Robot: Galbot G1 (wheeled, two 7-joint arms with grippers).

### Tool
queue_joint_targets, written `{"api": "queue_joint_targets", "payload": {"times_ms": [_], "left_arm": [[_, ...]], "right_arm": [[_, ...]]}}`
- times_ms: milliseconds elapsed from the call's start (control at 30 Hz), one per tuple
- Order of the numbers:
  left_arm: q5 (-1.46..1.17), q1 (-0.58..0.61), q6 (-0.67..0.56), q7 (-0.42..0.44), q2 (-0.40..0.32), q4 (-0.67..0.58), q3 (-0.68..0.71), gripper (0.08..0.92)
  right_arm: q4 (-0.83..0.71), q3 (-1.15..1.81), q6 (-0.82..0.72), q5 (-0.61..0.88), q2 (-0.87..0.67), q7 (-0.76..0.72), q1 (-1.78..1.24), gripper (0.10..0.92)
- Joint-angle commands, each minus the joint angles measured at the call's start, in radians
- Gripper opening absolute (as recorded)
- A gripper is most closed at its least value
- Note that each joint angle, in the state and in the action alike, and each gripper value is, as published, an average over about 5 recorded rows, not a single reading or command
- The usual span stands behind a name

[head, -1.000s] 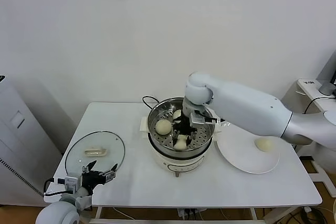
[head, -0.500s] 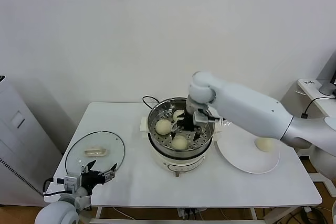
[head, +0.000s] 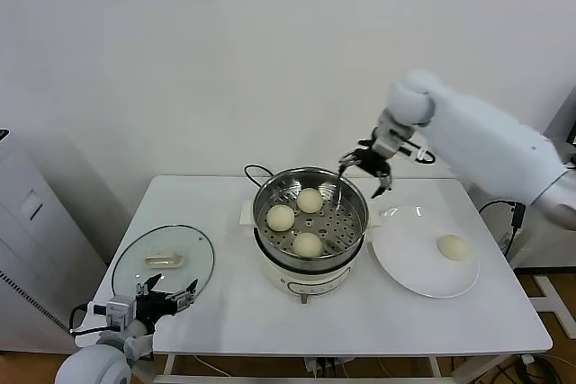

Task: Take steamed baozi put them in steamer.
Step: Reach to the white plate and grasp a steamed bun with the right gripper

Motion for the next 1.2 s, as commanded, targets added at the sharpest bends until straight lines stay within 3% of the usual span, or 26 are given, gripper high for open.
{"api": "queue_joint_targets", "payload": {"times_ms": [33, 367, 1200], "left_arm": [[-0.001, 0.000, 0.001, 0.000, 0.001, 0.000, -0.001, 0.823], [-0.001, -0.005, 0.000, 0.000, -0.003, 0.007, 0.002, 0.823], [-0.002, -0.028, 0.000, 0.002, -0.005, 0.023, 0.029, 0.823]], "right_arm": [[-0.156, -0.050, -0.222, 0.106, -0.121, -0.009, 0.020, 0.823], [-0.327, 0.090, -0.150, -0.070, -0.123, -0.001, -0.170, 0.823], [-0.506, 0.477, -0.051, -0.451, -0.068, 0.158, -0.445, 0.823]]}}
